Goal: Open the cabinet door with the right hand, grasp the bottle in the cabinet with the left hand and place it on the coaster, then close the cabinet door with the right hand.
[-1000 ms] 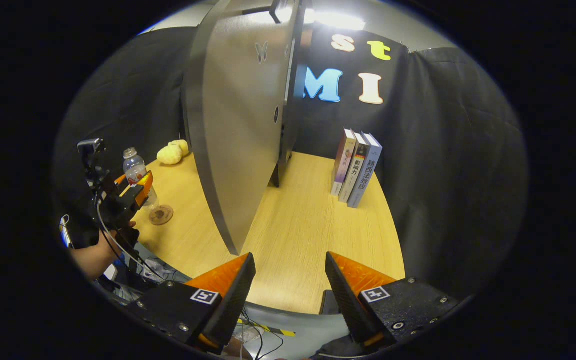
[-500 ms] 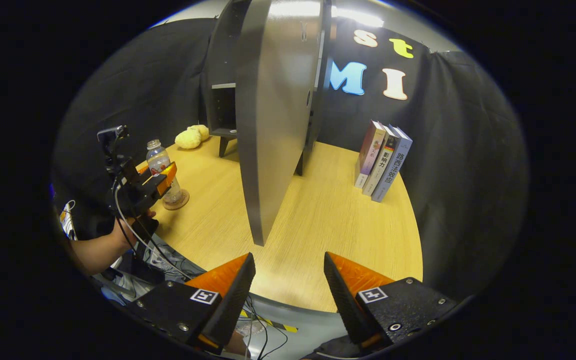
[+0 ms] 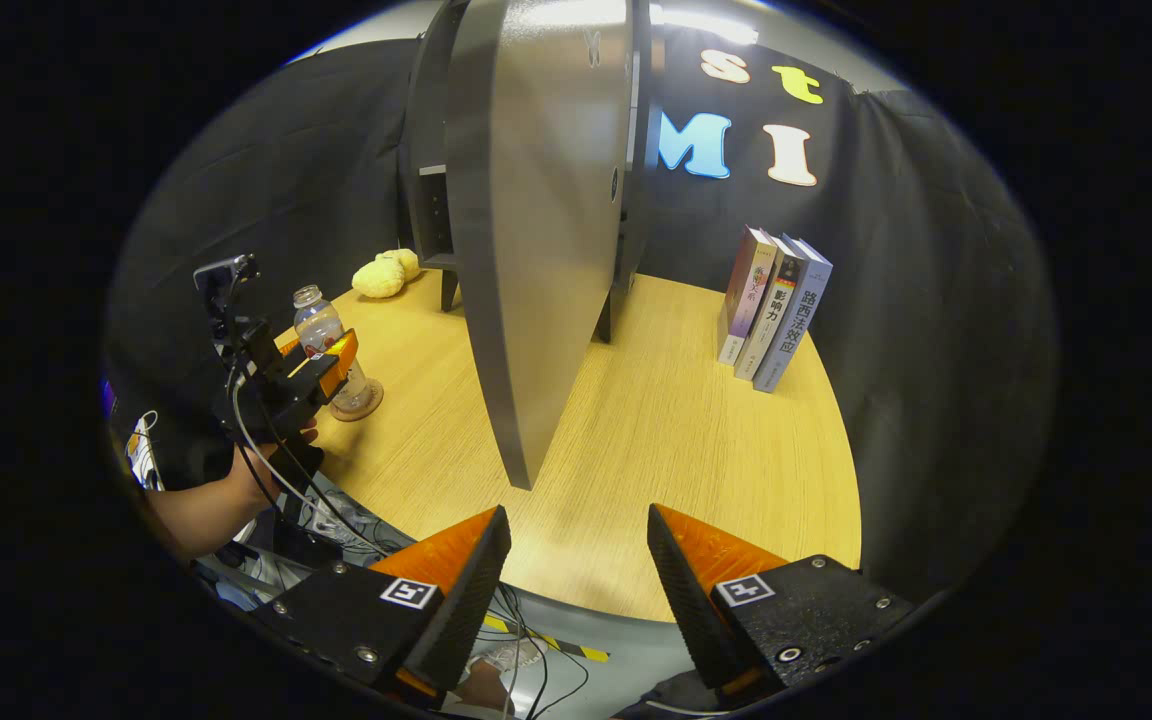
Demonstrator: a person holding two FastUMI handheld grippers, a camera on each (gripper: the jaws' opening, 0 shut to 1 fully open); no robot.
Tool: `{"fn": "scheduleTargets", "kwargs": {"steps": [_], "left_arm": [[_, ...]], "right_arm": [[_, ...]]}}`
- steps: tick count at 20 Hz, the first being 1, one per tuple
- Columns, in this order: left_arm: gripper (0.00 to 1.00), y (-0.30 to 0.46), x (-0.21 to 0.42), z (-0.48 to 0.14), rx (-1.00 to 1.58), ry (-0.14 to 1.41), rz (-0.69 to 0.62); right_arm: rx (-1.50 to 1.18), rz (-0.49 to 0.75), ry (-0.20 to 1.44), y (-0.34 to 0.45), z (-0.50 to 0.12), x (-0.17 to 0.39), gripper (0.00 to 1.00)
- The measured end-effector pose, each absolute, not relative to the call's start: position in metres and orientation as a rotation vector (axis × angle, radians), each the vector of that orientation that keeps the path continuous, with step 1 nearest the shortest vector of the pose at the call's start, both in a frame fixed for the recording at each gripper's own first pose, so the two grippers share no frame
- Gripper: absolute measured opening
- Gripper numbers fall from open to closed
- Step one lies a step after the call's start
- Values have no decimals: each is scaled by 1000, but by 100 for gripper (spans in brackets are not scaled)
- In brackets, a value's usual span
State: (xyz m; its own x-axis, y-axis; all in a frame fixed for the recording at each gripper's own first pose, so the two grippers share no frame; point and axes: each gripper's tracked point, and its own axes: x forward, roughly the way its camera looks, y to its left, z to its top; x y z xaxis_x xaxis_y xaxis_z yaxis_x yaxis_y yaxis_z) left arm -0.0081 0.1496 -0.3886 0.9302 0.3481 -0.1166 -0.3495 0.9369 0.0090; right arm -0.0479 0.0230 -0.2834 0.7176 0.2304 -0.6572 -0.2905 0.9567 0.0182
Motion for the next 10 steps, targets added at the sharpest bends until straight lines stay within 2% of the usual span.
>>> {"fn": "scheduleTargets", "kwargs": {"steps": [1, 2, 10], "left_arm": [[70, 150, -7, -389, -11, 119, 363], [76, 150, -9, -390, -13, 129, 367], [76, 145, -19, -356, -2, 93, 332]], "right_arm": [[-81, 290, 718, 24, -285, -49, 86], [-77, 291, 718, 25, -285, -50, 86], [-16, 292, 712, 27, -286, -54, 86]]}}
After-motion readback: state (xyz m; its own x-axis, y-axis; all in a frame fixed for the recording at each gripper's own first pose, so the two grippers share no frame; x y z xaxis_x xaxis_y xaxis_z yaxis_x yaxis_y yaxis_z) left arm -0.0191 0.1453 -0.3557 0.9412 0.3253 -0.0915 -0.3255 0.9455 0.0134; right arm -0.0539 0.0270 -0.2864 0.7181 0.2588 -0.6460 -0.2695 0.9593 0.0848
